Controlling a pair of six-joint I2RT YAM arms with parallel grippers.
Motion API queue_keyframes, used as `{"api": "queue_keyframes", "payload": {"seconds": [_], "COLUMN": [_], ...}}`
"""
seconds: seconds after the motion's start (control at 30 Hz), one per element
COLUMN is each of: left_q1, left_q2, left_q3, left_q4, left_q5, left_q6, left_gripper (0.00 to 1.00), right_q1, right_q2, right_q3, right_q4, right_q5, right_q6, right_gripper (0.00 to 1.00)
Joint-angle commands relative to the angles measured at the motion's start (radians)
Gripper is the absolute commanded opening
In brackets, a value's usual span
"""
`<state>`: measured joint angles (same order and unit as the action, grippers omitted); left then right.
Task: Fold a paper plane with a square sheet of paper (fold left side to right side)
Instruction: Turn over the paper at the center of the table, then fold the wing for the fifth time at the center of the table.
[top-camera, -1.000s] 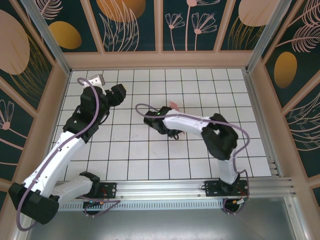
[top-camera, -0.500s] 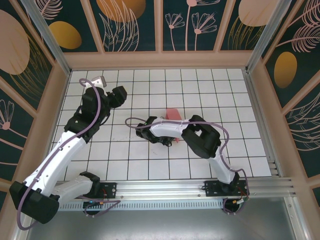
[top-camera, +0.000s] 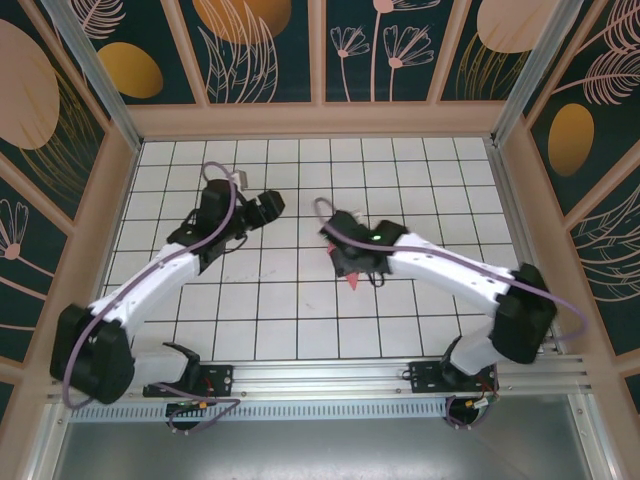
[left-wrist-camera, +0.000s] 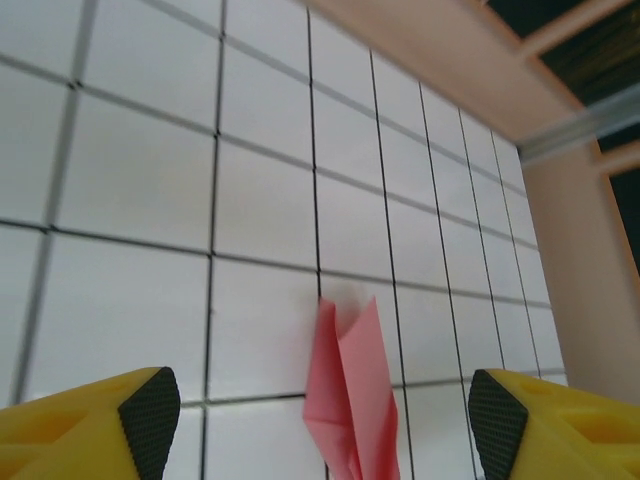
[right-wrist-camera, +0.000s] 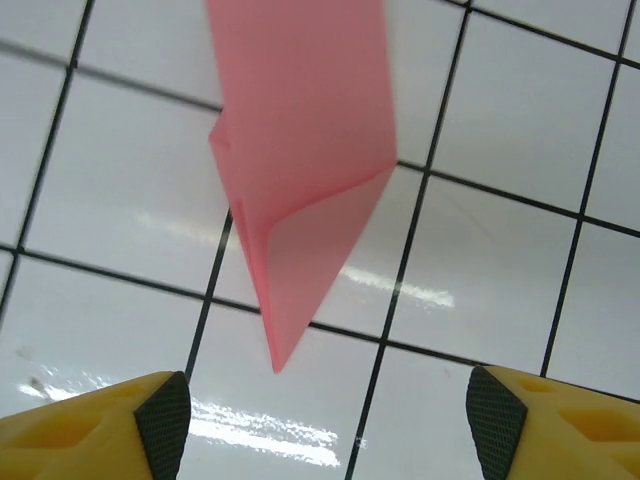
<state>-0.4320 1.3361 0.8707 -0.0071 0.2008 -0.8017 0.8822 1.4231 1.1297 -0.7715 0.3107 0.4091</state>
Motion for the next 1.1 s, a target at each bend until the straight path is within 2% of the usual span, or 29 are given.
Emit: {"api": "queue_keyframes", "payload": {"seconds": [0.0, 0.13, 0.27, 0.37, 0.5, 0.7, 0.77, 0.87, 0.97, 1.07], "left_q1": [-0.048, -0.106, -0.137, -0.153, -0.165, -0.166, -0.165, -0.163, -0.16, -0.152], "left_q2": [0.112, 0.263, 0.415, 0.496, 0.582, 0.652, 0.668, 0.679, 0.654, 0.625], "left_q3": [0.008, 0.052, 0.096, 0.154, 0.197, 0.204, 0.185, 0.15, 0.108, 0.055], "left_q4": [0.179, 0.247, 0.285, 0.298, 0.316, 0.357, 0.427, 0.48, 0.51, 0.53], "left_q5": [0.209, 0.234, 0.26, 0.285, 0.321, 0.354, 0.392, 0.414, 0.425, 0.459], "left_q6": [-0.071, -0.11, -0.137, -0.141, -0.146, -0.146, -0.166, -0.177, -0.164, -0.133], "left_gripper": [0.78, 0.76, 0.71, 0.68, 0.61, 0.45, 0.32, 0.14, 0.05, 0.01], "right_q1": [-0.126, -0.312, -0.491, -0.57, -0.634, -0.711, -0.721, -0.753, -0.773, -0.773], "right_q2": [-0.128, -0.251, -0.298, -0.3, -0.301, -0.266, -0.24, -0.185, -0.11, -0.043], "right_q3": [-0.142, -0.316, -0.47, -0.54, -0.613, -0.677, -0.683, -0.713, -0.711, -0.683], "right_q4": [0.272, 0.533, 0.746, 0.824, 0.896, 0.985, 1.011, 1.105, 1.154, 1.162], "right_q5": [-0.254, -0.514, -0.749, -0.848, -0.932, -1.052, -1.085, -1.146, -1.186, -1.197], "right_q6": [-0.06, -0.056, -0.008, 0.008, 0.016, 0.025, 0.012, 0.027, 0.016, -0.023], "right_gripper": [0.78, 0.79, 0.78, 0.78, 0.73, 0.67, 0.62, 0.61, 0.59, 0.58]}}
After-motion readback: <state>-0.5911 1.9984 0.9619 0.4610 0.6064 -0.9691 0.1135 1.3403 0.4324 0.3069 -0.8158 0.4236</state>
